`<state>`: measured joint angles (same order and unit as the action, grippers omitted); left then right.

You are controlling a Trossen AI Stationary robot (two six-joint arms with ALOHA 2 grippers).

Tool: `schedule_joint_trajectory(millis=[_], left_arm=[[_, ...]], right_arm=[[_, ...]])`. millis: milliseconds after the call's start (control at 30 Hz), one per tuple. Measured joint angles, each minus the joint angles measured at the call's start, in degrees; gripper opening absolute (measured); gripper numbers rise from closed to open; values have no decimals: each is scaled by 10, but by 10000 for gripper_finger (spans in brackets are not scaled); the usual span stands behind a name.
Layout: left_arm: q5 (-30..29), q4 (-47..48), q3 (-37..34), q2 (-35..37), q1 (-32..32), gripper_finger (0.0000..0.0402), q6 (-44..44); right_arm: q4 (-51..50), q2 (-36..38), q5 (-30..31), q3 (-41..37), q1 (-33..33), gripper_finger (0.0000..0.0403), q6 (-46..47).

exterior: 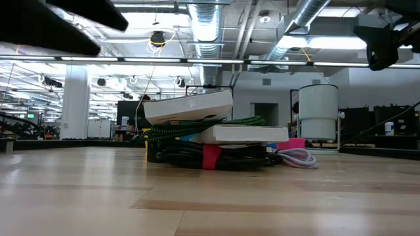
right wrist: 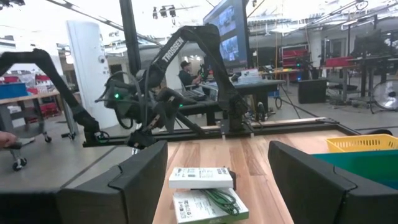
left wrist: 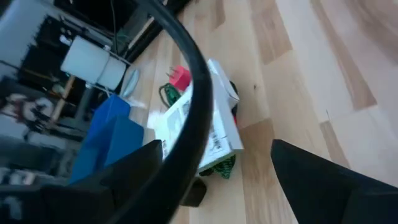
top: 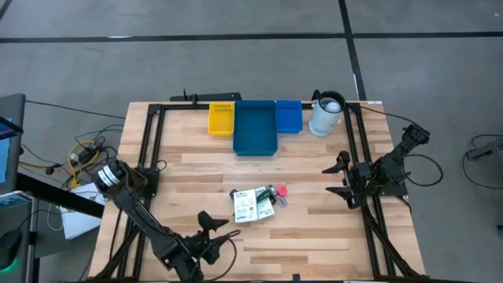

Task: Pick and place items into bin
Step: Put the left white box into the dark blue bin

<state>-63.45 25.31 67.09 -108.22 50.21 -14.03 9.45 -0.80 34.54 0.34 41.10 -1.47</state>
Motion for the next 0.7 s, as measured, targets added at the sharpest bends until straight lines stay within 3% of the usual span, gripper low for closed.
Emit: schedule_joint_trajectory(millis=[333, 700], left_arm=[[-48, -46, 1, -45, -3, 292, 27], [-36, -59, 1, -81, -11, 292, 105]], right_arm=[[-5, 0, 0, 0, 0, 276, 0], [-17, 0, 0, 0, 0, 276, 0]])
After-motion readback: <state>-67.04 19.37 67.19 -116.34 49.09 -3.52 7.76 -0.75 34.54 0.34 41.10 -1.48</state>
